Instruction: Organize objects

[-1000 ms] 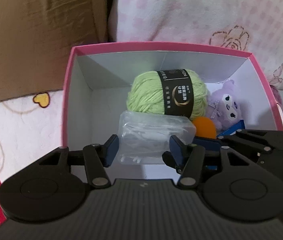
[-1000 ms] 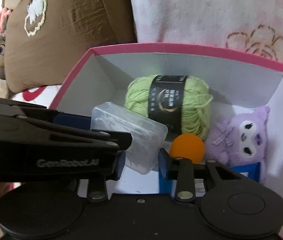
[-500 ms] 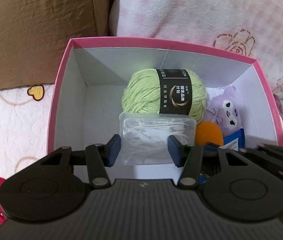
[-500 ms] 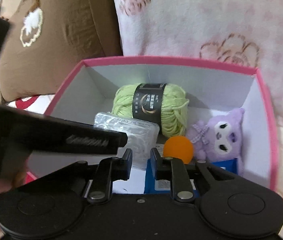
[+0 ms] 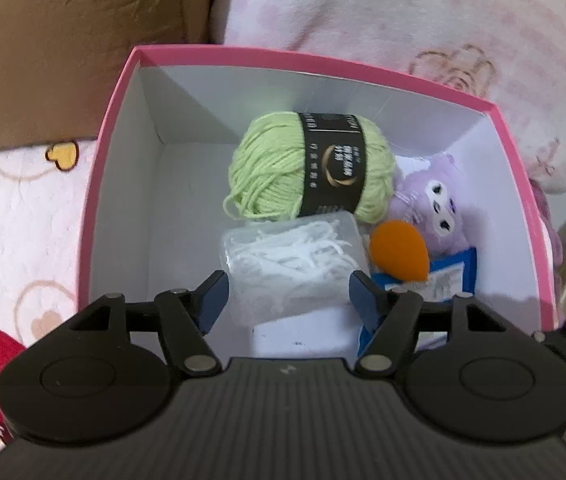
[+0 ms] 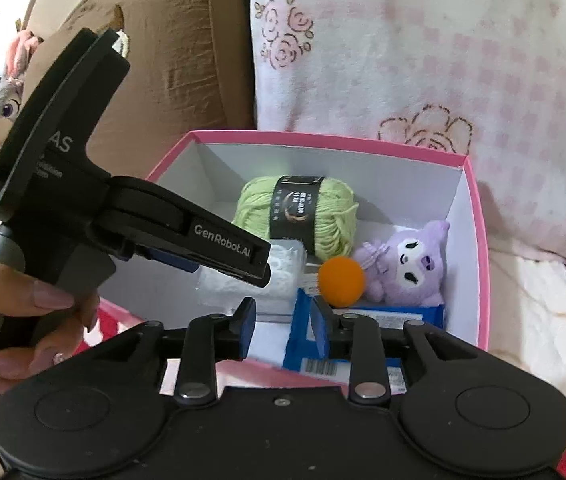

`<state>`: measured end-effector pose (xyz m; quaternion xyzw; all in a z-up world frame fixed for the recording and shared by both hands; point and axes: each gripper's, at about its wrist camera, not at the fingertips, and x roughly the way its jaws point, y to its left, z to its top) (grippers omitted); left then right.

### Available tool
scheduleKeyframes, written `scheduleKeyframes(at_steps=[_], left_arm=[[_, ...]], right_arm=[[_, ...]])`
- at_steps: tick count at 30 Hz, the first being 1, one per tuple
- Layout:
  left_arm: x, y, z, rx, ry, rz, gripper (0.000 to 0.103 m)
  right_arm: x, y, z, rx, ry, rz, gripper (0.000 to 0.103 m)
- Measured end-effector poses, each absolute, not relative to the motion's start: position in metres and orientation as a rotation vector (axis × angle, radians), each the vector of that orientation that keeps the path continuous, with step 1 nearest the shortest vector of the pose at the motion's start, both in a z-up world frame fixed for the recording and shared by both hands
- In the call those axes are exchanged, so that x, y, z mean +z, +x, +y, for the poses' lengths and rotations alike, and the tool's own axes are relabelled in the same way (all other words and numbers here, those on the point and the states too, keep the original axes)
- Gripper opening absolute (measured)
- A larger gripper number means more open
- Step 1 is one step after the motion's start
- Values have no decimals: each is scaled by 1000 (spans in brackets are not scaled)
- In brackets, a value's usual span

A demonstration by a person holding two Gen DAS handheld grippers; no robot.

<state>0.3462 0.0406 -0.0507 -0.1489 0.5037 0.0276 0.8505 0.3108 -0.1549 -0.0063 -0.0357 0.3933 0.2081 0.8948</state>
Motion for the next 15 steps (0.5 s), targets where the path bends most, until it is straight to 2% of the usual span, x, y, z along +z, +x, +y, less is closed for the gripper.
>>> scheduleKeyframes(at_steps=[9,15], left_arm=[[-17,314,33,45,-206,1013,71],[2,283,25,52,-162,1007,74]], right_arm=[[12,285,-165,423,-31,801,37],[42,252,-169,421,-68,775,43]])
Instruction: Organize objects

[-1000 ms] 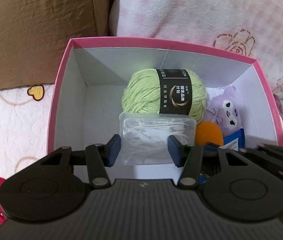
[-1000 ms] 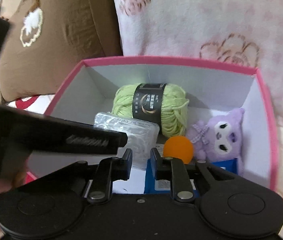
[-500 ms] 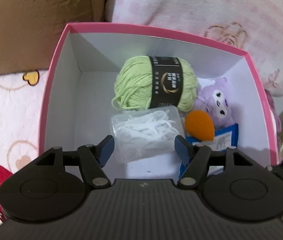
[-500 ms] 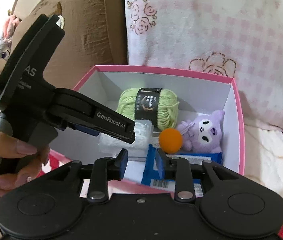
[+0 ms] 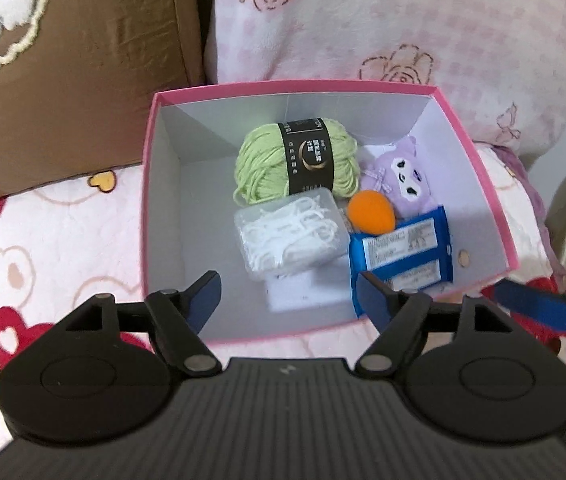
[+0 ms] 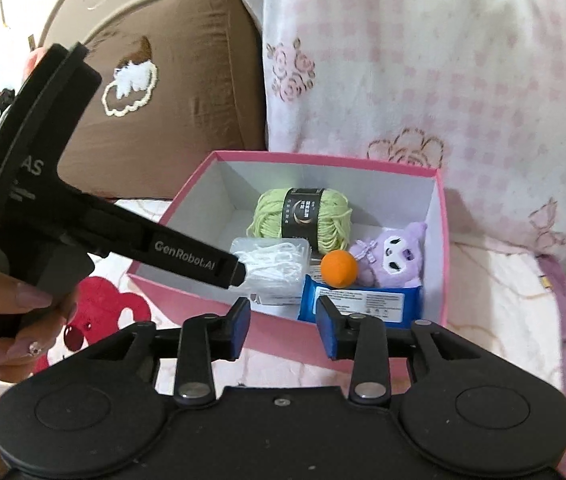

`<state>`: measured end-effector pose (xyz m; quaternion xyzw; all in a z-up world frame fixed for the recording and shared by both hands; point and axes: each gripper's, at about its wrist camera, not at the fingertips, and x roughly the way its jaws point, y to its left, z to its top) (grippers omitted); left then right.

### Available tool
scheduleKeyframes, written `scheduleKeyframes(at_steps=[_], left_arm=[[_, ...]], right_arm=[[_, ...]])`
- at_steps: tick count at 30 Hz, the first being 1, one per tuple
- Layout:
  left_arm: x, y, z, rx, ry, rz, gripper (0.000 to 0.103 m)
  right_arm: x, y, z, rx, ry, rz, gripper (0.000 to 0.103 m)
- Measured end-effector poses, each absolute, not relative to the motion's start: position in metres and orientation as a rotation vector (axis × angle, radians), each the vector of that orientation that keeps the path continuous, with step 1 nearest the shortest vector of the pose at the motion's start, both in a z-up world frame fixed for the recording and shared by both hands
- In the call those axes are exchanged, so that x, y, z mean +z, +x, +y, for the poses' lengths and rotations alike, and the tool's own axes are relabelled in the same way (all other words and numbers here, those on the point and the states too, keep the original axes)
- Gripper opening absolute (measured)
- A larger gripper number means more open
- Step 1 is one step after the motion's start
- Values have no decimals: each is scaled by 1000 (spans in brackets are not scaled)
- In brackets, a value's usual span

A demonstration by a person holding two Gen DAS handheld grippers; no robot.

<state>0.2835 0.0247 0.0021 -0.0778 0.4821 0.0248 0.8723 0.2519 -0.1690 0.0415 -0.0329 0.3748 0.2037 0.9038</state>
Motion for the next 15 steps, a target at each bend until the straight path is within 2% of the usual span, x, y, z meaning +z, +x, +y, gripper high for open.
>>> scheduleKeyframes(at_steps=[7,15], left_arm=[[17,247,8,76,-124,998,76],[32,201,-7,109,-102,953,83]], right_arm=[[66,224,-178,427,-69,747,48],[87,194,-192,409,-32,737,50]])
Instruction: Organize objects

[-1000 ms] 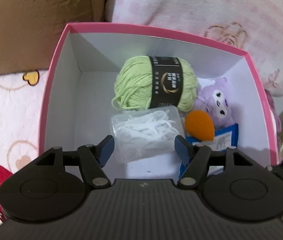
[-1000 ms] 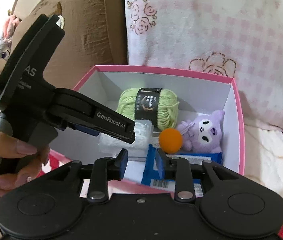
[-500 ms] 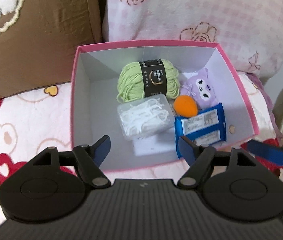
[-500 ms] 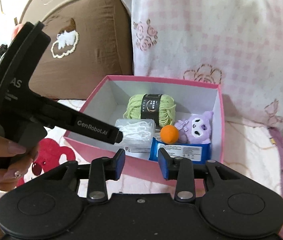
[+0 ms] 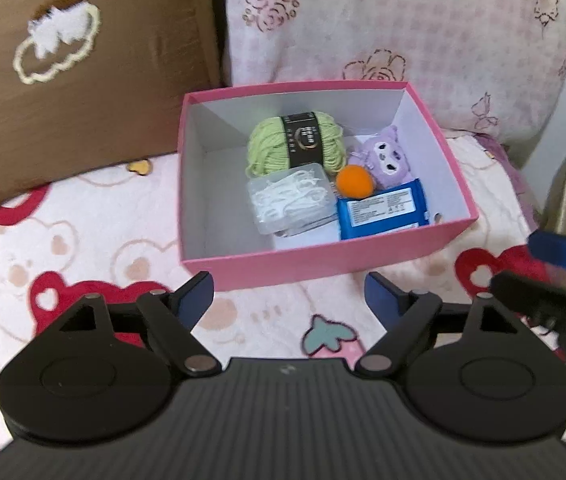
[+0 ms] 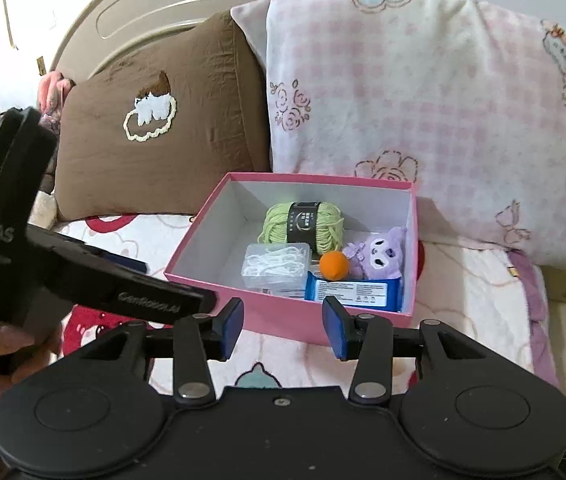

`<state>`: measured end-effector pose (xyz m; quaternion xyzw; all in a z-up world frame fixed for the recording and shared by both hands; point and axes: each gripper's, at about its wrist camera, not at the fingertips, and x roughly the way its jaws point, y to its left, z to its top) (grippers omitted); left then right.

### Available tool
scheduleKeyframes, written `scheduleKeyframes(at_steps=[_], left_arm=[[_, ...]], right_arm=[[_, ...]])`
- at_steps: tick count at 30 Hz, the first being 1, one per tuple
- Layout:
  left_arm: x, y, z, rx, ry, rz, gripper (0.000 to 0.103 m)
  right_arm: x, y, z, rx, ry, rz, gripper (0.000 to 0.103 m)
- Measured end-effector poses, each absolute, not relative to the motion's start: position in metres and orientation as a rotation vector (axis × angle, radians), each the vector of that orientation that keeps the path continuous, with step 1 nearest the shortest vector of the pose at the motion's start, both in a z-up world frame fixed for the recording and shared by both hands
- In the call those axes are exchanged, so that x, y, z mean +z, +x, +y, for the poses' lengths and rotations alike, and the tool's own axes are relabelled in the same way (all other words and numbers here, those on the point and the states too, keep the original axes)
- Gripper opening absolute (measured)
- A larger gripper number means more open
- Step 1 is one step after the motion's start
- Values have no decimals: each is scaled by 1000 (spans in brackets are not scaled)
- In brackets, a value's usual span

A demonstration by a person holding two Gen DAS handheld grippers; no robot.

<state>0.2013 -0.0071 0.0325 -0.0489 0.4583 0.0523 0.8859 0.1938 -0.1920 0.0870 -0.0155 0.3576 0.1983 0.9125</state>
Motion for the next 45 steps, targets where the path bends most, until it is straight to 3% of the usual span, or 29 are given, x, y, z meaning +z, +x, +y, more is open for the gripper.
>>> scheduleKeyframes(at_steps=[4,18,20,22,25,31,45], left_arm=[[36,181,-9,107,-113,960,86],[41,131,-17,102,-73,929,88],[38,127,-14,115,-79,936,88],[35,124,-12,115,-79,951,89],[35,121,-13,92,-76,949,96],[35,119,-9,107,-100,937,103],[23,128,-2,202,-109,1021,103]], right_arm=[[91,179,-193,402,-52,726,58],[87,146,-192,336,-95,731,66],[84,144,-193,315,-96,735,70],[81,142,-193,289,-97,741,84],[76,139,-193,257,-107,740,96],[71,141,-194,220,-88,779,96],[67,140,-196,184,-90,809,97]])
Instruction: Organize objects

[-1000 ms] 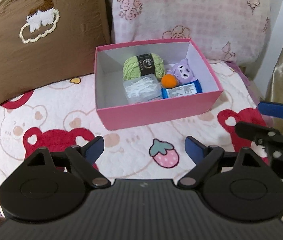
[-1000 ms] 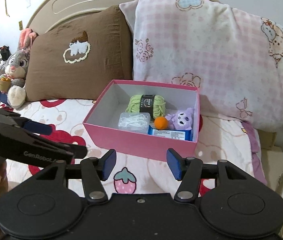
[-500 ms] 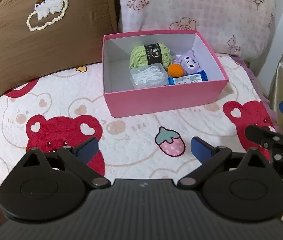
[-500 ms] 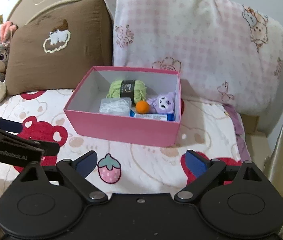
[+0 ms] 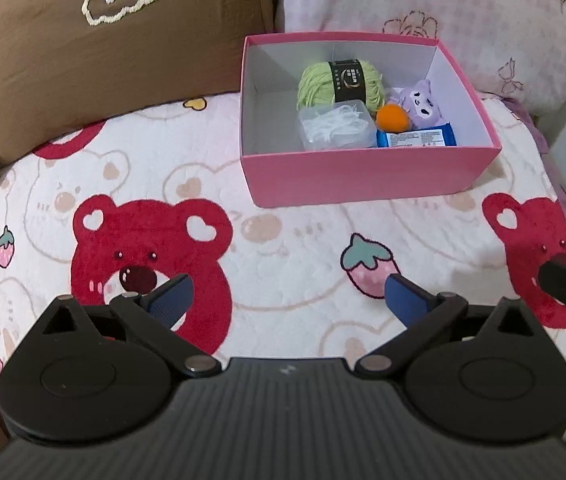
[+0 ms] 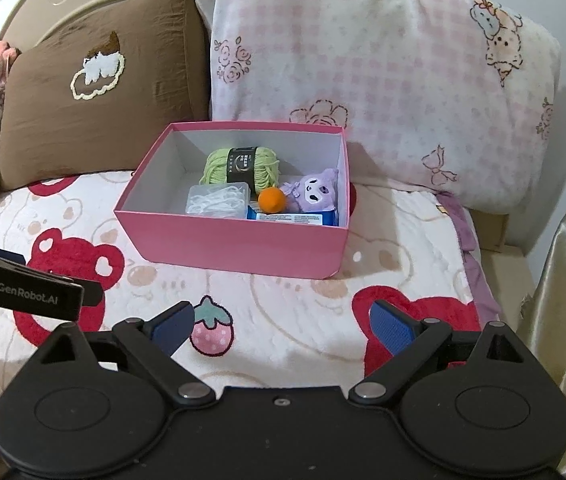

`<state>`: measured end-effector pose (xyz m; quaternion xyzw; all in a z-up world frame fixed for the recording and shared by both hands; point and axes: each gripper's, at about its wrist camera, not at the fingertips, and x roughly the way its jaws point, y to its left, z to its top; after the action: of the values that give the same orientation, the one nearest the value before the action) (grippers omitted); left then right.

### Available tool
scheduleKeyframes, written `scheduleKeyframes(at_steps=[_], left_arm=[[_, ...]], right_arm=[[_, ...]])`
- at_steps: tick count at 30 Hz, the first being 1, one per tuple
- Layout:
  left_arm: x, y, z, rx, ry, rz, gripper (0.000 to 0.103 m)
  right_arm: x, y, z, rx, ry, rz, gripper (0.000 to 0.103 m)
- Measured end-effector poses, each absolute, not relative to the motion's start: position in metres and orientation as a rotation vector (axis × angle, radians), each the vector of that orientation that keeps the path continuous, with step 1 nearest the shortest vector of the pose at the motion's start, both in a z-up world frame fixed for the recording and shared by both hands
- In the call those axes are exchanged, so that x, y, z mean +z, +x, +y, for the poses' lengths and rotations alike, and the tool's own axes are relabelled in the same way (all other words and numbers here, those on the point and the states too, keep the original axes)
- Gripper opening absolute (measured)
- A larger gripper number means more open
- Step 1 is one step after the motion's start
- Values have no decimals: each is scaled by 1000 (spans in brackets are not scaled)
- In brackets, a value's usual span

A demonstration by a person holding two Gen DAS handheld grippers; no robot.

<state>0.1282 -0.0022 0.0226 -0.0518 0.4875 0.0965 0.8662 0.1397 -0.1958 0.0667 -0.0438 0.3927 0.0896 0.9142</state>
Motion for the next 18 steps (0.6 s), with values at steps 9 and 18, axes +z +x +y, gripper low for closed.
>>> scheduleKeyframes(at_steps=[9,18], left_arm=[[20,124,-4,220,-118,1010,103],[13,119,-7,220,-112,1033,103]], right_arm=[[59,138,-196,185,-103,825,97],[56,134,-200,183,-104,832,97]])
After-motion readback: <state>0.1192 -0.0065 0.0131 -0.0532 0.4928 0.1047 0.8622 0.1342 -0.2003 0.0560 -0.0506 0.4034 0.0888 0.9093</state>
